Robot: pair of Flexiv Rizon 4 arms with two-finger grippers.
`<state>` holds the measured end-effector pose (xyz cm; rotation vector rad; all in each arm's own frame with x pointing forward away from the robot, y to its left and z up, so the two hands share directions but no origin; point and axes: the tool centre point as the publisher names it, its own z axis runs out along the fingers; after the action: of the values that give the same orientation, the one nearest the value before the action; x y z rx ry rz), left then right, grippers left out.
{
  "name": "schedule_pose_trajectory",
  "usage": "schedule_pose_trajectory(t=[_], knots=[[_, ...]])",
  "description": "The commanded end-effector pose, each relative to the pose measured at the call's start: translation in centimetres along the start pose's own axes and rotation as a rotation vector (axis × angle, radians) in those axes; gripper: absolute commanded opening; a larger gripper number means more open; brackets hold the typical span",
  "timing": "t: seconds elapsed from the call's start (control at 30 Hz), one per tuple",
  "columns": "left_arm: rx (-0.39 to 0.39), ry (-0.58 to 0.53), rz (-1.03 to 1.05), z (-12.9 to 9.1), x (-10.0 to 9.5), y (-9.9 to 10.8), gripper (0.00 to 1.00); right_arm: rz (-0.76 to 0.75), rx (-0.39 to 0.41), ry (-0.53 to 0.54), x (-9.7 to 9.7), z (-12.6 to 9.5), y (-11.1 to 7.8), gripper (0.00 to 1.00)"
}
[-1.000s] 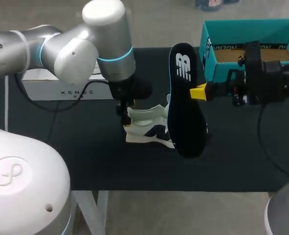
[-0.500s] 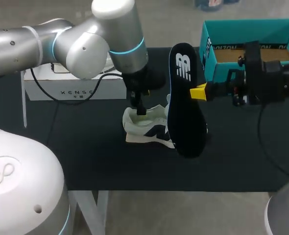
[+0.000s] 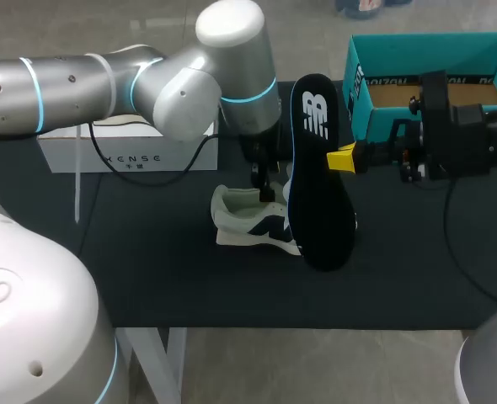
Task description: Take the shoe out of the shoebox, open the shoe tongue, remove and reinsert the insole, then place the shoe into the shoebox
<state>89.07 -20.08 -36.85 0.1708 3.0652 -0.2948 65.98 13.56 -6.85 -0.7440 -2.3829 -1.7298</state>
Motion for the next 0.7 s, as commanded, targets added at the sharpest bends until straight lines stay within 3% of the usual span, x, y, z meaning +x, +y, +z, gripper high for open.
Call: schedule_pose_trajectory(t=[0.03, 0.2, 0.7], knots=[[0.015, 0.013, 0.006, 1.67, -0.29, -0.28, 0.00, 0.001, 0.002, -0.002, -0.04, 0.23, 0.00, 0.00], [0.049, 0.003, 0.001, 1.99, 0.24, -0.17, 0.00, 0.001, 0.002, -0.002, -0.04, 0.23, 0.00, 0.00], [0.049, 0.003, 0.001, 1.99, 0.24, -0.17, 0.00, 0.001, 0.002, -0.002, -0.04, 0.23, 0.00, 0.00]])
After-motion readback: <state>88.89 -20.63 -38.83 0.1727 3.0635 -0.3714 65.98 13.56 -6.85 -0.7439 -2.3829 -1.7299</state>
